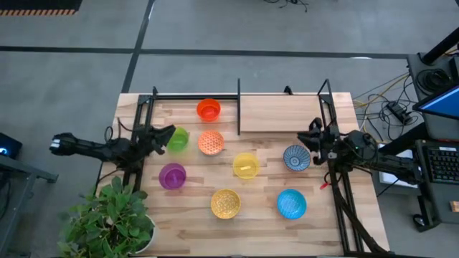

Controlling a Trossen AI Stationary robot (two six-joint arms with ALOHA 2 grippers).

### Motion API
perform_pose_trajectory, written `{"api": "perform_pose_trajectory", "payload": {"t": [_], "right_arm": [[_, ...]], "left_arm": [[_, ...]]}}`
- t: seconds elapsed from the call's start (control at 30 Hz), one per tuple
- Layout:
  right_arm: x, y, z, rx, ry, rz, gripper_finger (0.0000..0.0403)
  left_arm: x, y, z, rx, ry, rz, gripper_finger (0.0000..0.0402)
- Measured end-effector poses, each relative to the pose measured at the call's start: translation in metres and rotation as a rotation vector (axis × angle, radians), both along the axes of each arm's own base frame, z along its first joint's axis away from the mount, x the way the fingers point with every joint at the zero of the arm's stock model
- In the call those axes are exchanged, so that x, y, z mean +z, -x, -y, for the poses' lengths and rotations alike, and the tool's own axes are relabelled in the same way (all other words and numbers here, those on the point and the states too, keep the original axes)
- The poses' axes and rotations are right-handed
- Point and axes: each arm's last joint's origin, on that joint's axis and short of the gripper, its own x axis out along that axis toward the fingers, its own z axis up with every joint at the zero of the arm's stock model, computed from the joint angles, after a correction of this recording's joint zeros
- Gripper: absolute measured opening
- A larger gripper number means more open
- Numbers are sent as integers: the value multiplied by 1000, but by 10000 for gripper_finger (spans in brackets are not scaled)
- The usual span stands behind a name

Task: Place and stack bowls onto a shelf
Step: Put the green bowl on the shelf

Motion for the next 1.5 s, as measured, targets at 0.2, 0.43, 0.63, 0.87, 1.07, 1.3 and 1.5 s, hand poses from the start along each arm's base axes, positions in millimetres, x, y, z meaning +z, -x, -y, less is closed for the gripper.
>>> {"api": "perform_pose_trajectory", "payload": {"t": [0.2,0.43,0.63,0.87,1.07,1.3,1.5], "right_arm": [[26,-2,2,-69,33,-13,68],[40,-20,9,-115,2,-215,68],[37,-45,15,-110,-16,-396,68],[26,-62,20,-105,-40,-508,68],[24,-72,23,-103,-51,-548,68],[18,-78,24,-100,-67,-598,68],[18,-78,24,-98,-72,-596,68]], "left_arm": [[24,-18,3,24,-6,-95,127],[44,-33,3,147,141,-451,127],[46,-18,2,354,441,-758,127],[33,-24,6,461,597,-923,127],[24,-39,10,438,631,-930,127],[21,-57,10,415,628,-880,127],[16,-60,-5,502,640,-903,127]]}}
